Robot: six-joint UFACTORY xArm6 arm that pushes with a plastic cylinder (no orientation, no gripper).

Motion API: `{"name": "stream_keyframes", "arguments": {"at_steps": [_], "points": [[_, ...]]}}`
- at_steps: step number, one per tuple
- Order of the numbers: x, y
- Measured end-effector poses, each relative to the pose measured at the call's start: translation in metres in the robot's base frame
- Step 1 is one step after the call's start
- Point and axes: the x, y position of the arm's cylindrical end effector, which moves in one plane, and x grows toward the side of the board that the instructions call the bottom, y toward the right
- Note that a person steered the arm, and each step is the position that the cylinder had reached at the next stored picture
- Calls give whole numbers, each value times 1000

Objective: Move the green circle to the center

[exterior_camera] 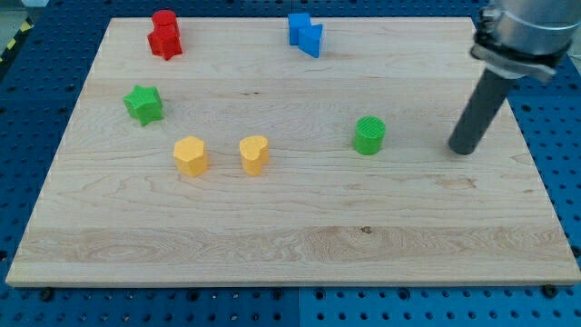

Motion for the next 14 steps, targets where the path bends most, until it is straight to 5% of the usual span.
{"name": "stream_keyframes", "arguments": {"at_steps": [5,14], "points": [[2,-112],[-14,-89]]}}
